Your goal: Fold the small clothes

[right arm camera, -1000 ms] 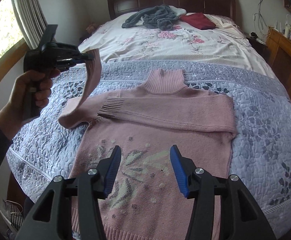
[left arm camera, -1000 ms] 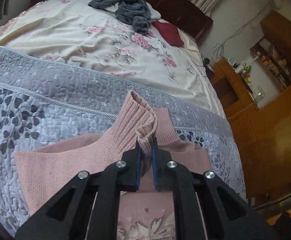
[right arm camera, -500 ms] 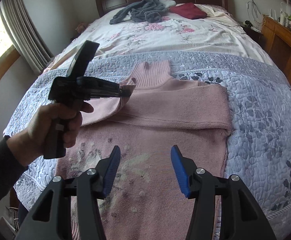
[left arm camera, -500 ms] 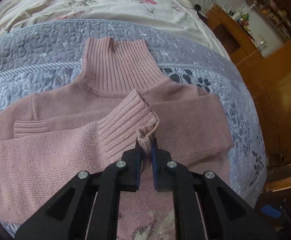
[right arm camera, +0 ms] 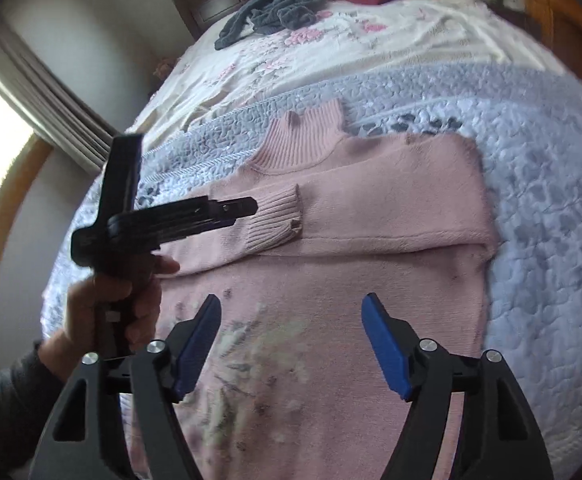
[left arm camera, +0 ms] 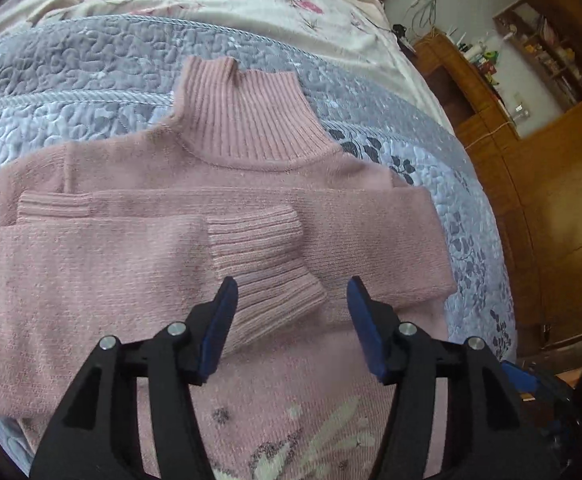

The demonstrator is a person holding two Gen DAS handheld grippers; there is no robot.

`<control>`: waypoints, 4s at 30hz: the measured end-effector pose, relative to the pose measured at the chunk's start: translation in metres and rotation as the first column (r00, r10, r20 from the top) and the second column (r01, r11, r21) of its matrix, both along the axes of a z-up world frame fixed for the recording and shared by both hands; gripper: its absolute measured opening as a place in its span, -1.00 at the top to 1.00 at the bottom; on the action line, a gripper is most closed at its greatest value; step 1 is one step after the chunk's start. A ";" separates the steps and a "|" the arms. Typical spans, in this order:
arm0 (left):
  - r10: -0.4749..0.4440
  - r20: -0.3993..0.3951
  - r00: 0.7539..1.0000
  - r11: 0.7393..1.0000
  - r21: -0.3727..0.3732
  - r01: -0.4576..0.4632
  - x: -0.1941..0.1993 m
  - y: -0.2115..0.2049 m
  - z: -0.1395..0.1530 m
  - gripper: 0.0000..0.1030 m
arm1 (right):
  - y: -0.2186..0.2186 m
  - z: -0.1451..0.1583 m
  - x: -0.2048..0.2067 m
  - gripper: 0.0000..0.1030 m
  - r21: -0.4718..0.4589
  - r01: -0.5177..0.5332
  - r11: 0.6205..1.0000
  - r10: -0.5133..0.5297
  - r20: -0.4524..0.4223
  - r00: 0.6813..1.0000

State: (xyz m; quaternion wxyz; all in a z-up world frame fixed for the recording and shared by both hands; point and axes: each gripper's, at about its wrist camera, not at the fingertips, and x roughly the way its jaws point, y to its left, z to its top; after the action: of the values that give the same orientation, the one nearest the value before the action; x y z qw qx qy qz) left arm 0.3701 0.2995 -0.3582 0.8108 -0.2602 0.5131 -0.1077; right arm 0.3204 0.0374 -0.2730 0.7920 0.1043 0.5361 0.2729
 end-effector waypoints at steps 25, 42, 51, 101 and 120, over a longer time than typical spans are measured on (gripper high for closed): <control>0.317 -0.091 0.944 0.917 -0.226 -0.330 -0.121 0.132 -0.023 -0.38 | 0.092 -0.136 0.150 0.43 0.214 0.021 0.977 0.087 -0.484 0.871; 0.439 -0.082 0.895 0.862 -0.245 -0.445 -0.169 0.178 -0.006 -0.38 | 0.075 -0.030 0.161 0.89 0.100 -0.033 0.994 0.057 -0.247 0.967; 0.454 -0.095 0.886 0.852 -0.244 -0.463 -0.171 0.188 -0.001 -0.38 | 0.022 0.027 0.166 0.89 0.039 0.013 0.999 -0.007 -0.134 0.991; 0.172 -0.115 0.978 0.978 -0.101 -0.183 -0.014 0.126 -0.010 -0.41 | -0.122 -0.053 0.170 0.56 0.057 0.272 0.961 -0.257 -0.193 0.947; 0.073 -0.152 0.986 0.984 -0.148 -0.096 -0.044 0.122 -0.056 -0.19 | -0.118 -0.106 0.153 0.98 0.051 0.147 0.988 -0.128 -0.278 0.952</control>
State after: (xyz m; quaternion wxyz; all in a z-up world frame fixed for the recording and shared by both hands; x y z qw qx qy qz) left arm 0.3264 0.4214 -0.4142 0.7522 -0.3511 0.5499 -0.0931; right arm 0.4739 -0.0803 -0.3789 0.7231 0.2062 0.6219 0.2189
